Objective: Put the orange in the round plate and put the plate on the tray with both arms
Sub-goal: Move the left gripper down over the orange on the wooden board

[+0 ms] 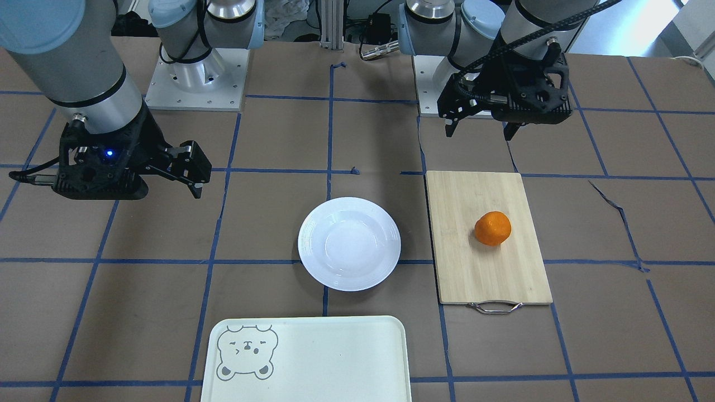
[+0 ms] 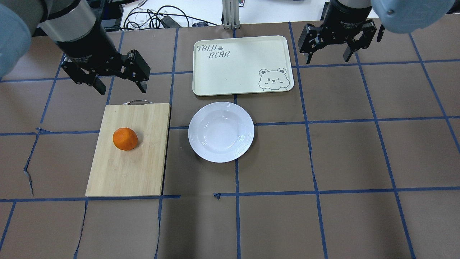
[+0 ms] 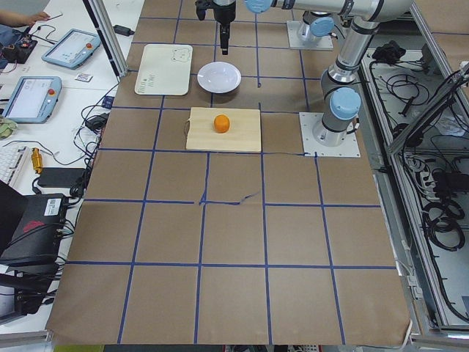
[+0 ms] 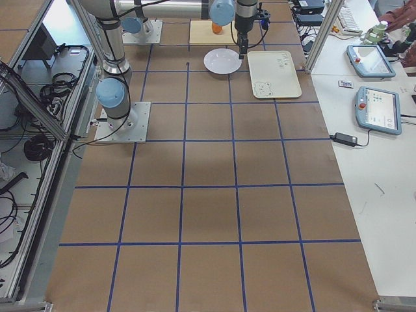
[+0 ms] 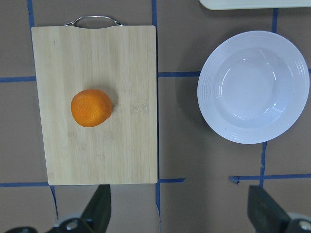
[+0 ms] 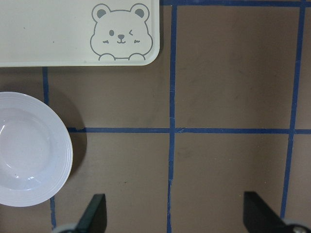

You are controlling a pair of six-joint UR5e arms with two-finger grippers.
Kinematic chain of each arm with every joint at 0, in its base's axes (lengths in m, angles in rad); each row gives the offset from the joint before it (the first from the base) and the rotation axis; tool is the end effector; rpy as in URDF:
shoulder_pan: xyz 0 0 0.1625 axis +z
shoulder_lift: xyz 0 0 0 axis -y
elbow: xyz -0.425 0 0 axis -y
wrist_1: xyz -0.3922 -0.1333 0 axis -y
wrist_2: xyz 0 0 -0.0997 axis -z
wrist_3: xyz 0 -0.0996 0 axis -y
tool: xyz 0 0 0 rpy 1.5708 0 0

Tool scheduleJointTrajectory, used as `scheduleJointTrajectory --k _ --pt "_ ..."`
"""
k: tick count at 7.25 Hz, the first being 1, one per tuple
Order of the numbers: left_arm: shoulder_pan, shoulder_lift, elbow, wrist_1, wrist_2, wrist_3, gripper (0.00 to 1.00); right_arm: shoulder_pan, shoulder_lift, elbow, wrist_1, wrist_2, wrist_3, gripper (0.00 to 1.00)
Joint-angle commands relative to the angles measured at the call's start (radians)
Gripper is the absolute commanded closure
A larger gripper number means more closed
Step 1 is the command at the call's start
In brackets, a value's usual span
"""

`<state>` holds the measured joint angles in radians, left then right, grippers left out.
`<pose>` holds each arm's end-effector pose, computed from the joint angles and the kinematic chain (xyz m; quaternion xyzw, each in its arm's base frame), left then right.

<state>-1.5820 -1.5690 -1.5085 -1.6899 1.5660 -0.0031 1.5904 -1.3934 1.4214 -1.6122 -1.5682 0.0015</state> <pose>-0.1392 -0.4832 0.5077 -0.0040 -0.9996 -0.0275 0.0022 0.1447 -0.5653 0.4716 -0.0091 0.9999 -0.0067 0.0014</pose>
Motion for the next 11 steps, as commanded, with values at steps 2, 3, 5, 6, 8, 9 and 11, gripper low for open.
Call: scheduleJointTrajectory --k 2,3,5,6,8,9,11 --pt "0.008 -0.02 -0.005 -0.017 0.022 -0.003 0.0 -0.001 0.0 0.004 0.0 -0.003 0.0 0.0" --pt "0.032 -0.046 -0.016 -0.043 0.025 -0.005 0.0 0.0 -0.001 0.004 0.0 -0.001 0.0 0.0" --pt "0.115 -0.127 -0.065 0.007 0.114 0.002 0.0 0.0 -0.001 0.004 0.0 -0.003 0.0 0.0" --pt "0.122 -0.185 -0.087 0.1 0.121 0.002 0.0 0.0 -0.001 0.004 0.0 -0.003 0.0 0.0" --pt "0.152 -0.285 -0.149 0.182 0.121 0.023 0.0 0.0 -0.001 0.004 0.0 -0.003 0.0 0.0" --pt "0.177 -0.322 -0.169 0.176 0.131 0.023 0.0 0.0 0.0 0.004 0.0 -0.003 0.0 0.0" --pt "0.181 -0.379 -0.183 0.171 0.172 0.023 0.0 0.0 0.001 0.005 0.0 0.0 0.0 0.0"
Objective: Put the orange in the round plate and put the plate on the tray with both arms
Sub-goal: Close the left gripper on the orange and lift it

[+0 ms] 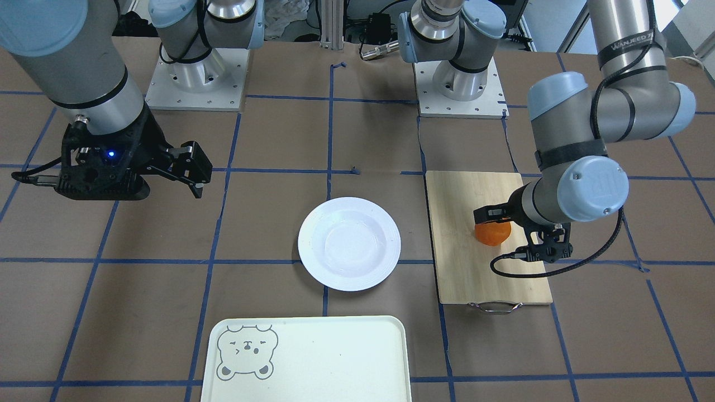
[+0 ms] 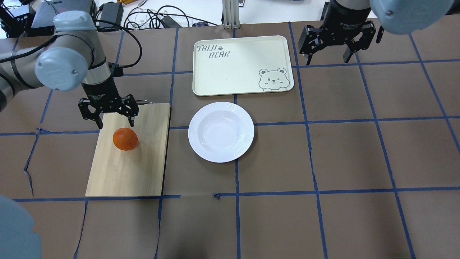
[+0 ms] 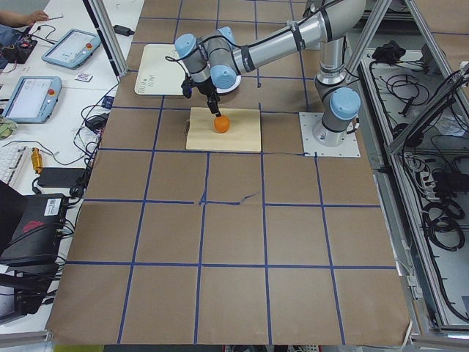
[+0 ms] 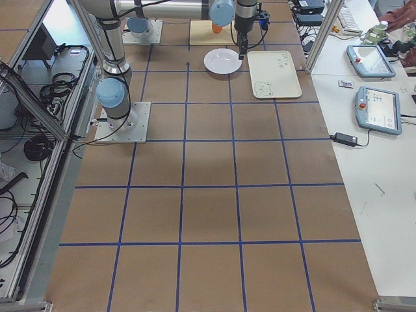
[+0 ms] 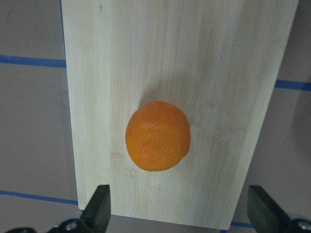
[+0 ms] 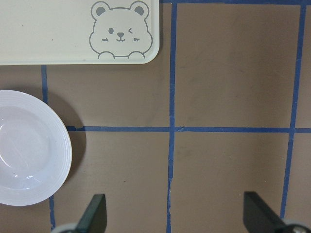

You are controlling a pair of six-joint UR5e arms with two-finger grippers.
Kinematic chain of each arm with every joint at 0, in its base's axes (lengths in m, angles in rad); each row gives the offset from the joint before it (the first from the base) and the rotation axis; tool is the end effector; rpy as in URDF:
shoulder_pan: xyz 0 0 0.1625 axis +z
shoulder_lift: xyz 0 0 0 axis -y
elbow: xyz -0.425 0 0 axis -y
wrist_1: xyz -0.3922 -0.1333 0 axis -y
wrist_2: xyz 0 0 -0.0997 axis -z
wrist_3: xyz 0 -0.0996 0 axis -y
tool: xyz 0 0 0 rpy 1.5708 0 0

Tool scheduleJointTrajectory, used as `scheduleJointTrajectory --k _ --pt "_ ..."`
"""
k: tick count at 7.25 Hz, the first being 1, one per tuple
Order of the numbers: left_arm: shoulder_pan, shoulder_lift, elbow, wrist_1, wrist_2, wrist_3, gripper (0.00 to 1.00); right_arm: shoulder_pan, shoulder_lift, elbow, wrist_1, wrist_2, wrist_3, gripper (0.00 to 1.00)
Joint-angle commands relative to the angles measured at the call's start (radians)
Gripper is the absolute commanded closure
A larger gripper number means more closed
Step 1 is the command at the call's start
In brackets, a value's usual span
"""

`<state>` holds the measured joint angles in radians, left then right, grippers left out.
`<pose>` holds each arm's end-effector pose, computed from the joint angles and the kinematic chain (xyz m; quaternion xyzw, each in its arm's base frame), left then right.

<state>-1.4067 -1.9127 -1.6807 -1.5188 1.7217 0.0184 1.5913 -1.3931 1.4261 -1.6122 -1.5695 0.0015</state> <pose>-0.0271 -0.5608 0.2622 -0.0562 0.9758 0.2039 0.0555 0.1450 -0.5648 0.4691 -0.0095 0.9999 -0.0042 0.0007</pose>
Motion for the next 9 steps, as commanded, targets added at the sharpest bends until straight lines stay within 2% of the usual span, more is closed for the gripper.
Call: scheduleJointTrajectory --k 1,3,4,5,6,7,9 --pt "0.006 -0.058 -0.014 0.012 0.013 -0.003 0.0 0.001 0.0 0.002 -0.002 0.002 0.002 0.0" --pt "0.006 -0.112 -0.001 0.032 0.009 0.0 0.0 -0.001 0.0 0.002 0.0 0.002 0.002 0.0" --pt "0.006 -0.121 0.002 0.032 0.009 0.008 0.2 -0.002 0.0 0.002 -0.002 0.002 0.002 0.0" --pt "0.005 -0.121 -0.005 0.028 0.009 0.011 0.63 -0.001 0.0 0.002 -0.003 0.002 0.002 0.0" --pt "0.003 -0.117 -0.005 0.028 0.007 0.017 1.0 0.001 0.0 0.002 -0.003 0.003 0.003 0.0" --pt "-0.003 -0.106 0.001 0.026 0.003 0.017 1.0 0.001 0.002 0.004 -0.009 0.003 0.003 0.0" --pt "-0.021 -0.094 0.05 0.002 -0.086 0.012 1.0 0.001 0.002 0.004 -0.009 0.003 0.003 0.0"
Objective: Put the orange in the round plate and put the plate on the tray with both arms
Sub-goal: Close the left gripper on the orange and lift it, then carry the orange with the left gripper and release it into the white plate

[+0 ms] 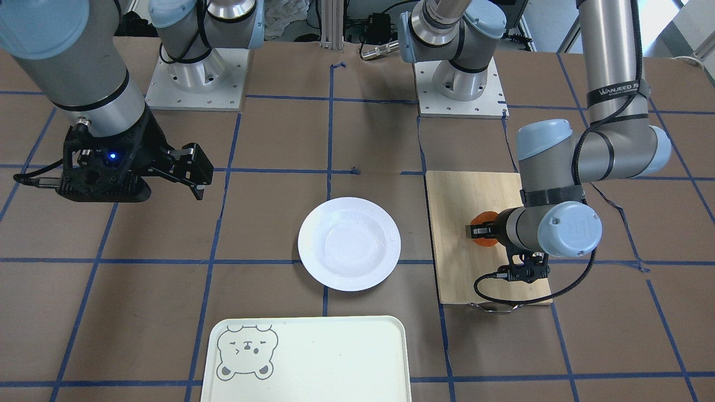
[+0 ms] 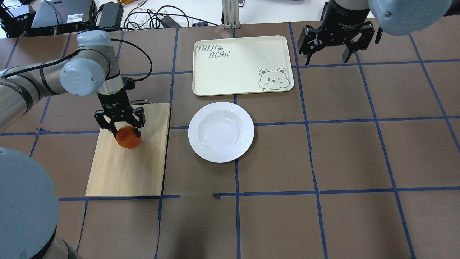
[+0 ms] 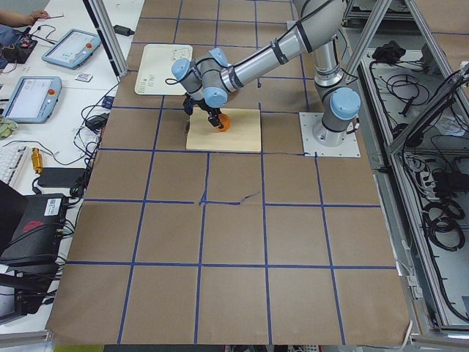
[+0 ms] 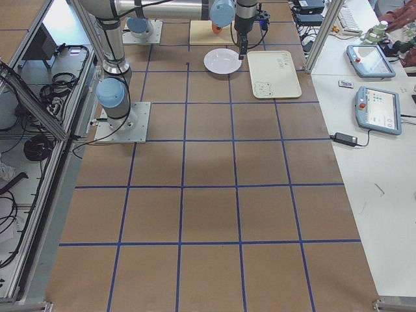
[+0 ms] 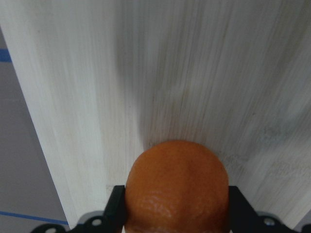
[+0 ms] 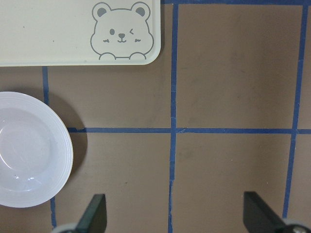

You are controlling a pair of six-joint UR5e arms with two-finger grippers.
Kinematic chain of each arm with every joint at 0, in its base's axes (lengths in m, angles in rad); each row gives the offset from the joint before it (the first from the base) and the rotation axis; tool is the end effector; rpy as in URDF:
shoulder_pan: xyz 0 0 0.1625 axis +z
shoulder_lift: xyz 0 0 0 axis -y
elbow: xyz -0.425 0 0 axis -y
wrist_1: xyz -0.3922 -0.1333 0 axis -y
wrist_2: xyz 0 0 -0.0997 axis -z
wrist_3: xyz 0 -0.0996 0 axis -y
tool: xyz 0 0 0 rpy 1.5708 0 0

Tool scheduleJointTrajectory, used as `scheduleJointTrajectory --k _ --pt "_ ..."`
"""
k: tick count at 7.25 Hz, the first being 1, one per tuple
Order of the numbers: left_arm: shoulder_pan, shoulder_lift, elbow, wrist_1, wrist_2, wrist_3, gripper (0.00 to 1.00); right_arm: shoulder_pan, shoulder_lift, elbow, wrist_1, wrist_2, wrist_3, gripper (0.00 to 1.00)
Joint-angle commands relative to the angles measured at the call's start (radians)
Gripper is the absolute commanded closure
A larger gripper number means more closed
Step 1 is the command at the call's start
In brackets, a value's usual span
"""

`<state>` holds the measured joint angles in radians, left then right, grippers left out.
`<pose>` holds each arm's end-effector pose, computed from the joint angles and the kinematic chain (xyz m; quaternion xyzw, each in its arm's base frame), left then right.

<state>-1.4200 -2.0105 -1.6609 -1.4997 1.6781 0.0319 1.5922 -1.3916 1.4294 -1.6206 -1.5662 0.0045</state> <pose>-0.0364 -0.5769 0.2159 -0.0456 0.9714 0.2308 0.0313 0.1459 -0.5656 0.4675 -0.0085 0.9999 -0.0060 0.0024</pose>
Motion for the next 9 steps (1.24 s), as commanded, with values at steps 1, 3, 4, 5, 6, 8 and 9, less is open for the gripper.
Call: scheduleJointTrajectory --k 1,3,4,5,6,8,9 --pt "-0.02 0.004 0.045 -0.037 -0.049 -0.015 1.0 0.0 0.0 0.0 -0.002 0.0 0.0 0.0" --pt "-0.112 0.019 0.088 -0.053 -0.162 -0.096 1.0 0.0 0.0 0.0 -0.002 0.0 0.0 0.0" --pt "-0.187 0.019 0.11 -0.048 -0.22 -0.216 1.0 0.0 0.0 0.0 -0.002 -0.001 0.0 0.0" --pt "-0.245 0.003 0.127 -0.028 -0.247 -0.319 1.0 0.0 0.0 0.0 -0.002 -0.001 0.0 0.0" --pt "-0.31 -0.011 0.118 -0.008 -0.261 -0.401 1.0 0.0 0.0 0.0 -0.004 0.0 0.0 0.0" --pt "-0.379 -0.045 0.084 0.114 -0.317 -0.481 1.0 0.0 0.003 0.0 -0.013 0.0 0.0 0.0" --pt "-0.381 -0.063 0.041 0.201 -0.319 -0.483 1.0 0.0 0.003 0.0 -0.013 0.0 0.0 0.0"
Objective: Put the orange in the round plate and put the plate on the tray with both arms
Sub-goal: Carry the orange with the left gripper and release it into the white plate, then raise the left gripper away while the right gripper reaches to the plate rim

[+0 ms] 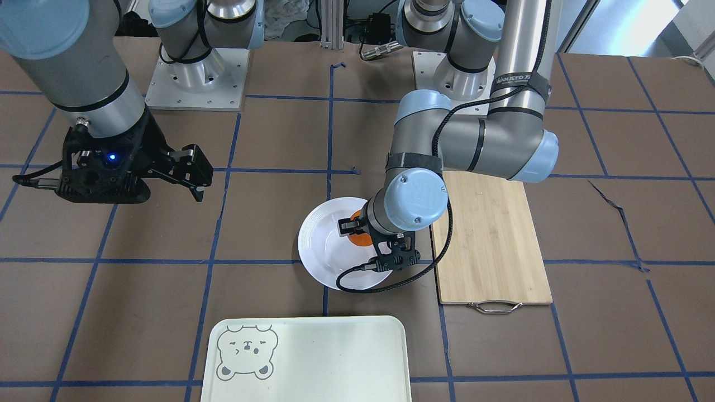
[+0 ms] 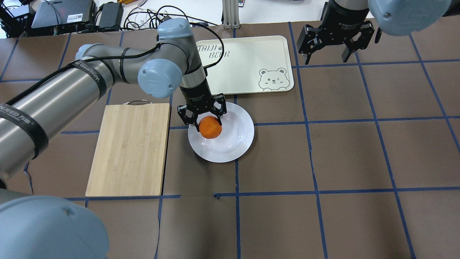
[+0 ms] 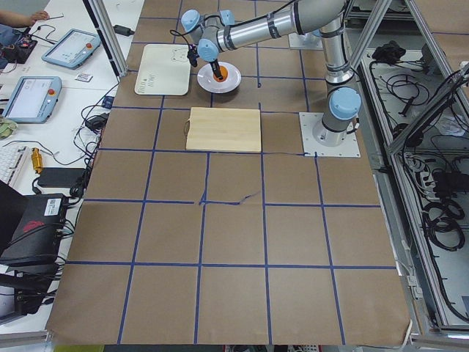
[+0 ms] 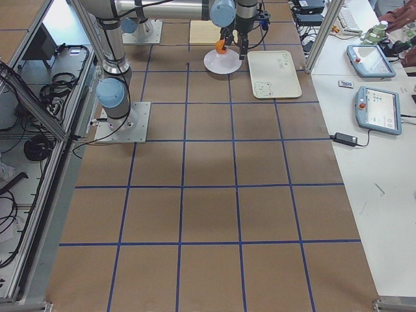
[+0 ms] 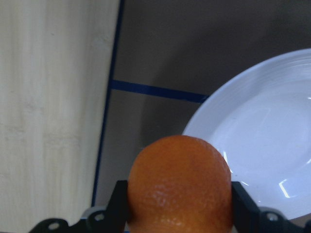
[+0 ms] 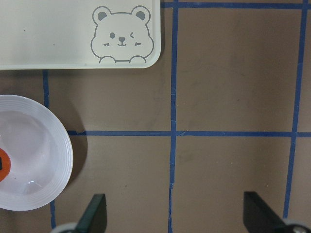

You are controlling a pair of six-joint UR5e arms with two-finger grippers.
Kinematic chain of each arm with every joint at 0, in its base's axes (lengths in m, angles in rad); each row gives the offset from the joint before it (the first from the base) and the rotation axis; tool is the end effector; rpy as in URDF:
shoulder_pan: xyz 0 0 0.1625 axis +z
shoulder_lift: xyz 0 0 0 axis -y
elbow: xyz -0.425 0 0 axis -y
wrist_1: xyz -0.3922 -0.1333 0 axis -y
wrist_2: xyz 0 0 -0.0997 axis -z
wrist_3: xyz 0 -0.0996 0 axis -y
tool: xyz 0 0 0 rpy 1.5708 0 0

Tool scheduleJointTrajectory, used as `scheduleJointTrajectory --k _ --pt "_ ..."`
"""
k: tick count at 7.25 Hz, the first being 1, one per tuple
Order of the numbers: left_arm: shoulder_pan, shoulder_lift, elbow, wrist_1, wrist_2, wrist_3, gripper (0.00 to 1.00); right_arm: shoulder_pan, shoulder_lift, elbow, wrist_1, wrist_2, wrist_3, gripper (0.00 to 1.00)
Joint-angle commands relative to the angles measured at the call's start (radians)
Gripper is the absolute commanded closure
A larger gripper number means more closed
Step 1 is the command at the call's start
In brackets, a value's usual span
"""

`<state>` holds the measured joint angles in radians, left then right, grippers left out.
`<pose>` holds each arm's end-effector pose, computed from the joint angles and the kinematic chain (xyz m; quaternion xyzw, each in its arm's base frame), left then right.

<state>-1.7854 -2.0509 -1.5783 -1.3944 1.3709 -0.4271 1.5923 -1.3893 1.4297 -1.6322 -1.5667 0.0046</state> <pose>-0.2790 -0.5613 0.2322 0.1196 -0.9758 -0.1774 0.0449 0.1459 -0.5674 0.4672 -0.0085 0.9999 -0.0105 0.0022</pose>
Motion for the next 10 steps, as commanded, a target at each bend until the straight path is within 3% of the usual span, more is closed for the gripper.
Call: scheduleJointTrajectory --k 1,4,6,7,8,10 --pt "-0.015 -0.02 -0.06 0.157 -0.004 -0.025 0.01 0.0 0.001 0.0 -0.001 0.0 0.0 0.0" --pt "-0.003 0.069 0.009 0.054 0.037 -0.012 0.0 0.003 0.01 0.006 -0.001 0.002 0.006 0.0" --pt "0.08 0.139 0.189 -0.216 0.077 0.069 0.0 -0.003 0.062 0.125 -0.212 0.176 0.008 0.0" --pt "0.14 0.176 0.284 -0.347 0.091 0.159 0.0 -0.003 0.071 0.208 -0.321 0.212 0.009 0.0" --pt "0.149 0.228 0.329 -0.371 0.109 0.191 0.0 -0.003 0.081 0.315 -0.448 0.331 0.009 0.0" --pt "0.167 0.337 0.337 -0.37 0.171 0.194 0.0 0.0 0.139 0.478 -0.689 0.449 0.05 0.0"
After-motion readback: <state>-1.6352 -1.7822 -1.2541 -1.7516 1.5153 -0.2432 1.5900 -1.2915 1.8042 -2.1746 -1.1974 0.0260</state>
